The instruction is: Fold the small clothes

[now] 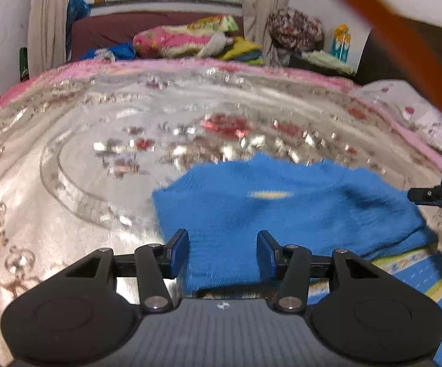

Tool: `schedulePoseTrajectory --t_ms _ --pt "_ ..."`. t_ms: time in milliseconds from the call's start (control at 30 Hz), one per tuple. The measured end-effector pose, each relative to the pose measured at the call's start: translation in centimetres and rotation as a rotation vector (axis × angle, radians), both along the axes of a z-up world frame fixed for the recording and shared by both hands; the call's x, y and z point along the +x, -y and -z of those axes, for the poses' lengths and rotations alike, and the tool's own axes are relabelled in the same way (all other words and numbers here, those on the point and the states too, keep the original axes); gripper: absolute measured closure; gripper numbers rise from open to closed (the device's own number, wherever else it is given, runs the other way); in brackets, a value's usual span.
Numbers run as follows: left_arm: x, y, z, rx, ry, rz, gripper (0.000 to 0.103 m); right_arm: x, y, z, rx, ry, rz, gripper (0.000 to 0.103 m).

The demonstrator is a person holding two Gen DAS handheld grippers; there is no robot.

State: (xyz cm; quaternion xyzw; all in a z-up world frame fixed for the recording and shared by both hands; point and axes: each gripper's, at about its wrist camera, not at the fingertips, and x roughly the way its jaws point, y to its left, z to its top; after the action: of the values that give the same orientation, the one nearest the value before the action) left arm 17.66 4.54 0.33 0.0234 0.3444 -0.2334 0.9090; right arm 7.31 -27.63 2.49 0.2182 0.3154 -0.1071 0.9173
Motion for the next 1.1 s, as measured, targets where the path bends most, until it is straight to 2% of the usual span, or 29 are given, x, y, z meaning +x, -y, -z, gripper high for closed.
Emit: schedulePoseTrajectory --t_ms 67,133,300,433,700,867,1100 --pt "0.1 0.0 0.7 0.014 -0.006 0.001 0.048 1.0 0.2 1.2 0.025 -0.048 -0.025 0.082" --pt "0.0 -0.1 0.7 0.018 -0.001 0.000 0.047 1.2 -0.1 1.8 -0.017 -0.070 -0.035 0.086" --pt "-0.8 -1.2 -0.1 0.006 -0.004 -0.012 0.047 0.3 -0.9 0.3 -0.064 -0.079 -0.018 0.083" --pt "-2.5 -2.5 -0.7 -0.019 -0.026 -0.006 0.047 -2.7 -2.6 -2.0 -0.102 -0.044 -0.084 0.083" --pt "-7.8 -4.4 -1.8 -0.026 -0.052 0.036 0.047 -10.7 -5.3 -4.5 -0.110 -0.079 -0.162 0.083" --pt "-11.8 -5.8 -1.8 -0.012 -0.091 0.073 0.047 -15.9 -6.6 -4.4 -0.076 -0.143 -0.203 0.083" --pt "-16.2 -7.9 -0.9 -0.024 -0.174 0.088 0.047 -21.7 -7.4 -3.1 -0.012 -0.237 -0.193 0.082"
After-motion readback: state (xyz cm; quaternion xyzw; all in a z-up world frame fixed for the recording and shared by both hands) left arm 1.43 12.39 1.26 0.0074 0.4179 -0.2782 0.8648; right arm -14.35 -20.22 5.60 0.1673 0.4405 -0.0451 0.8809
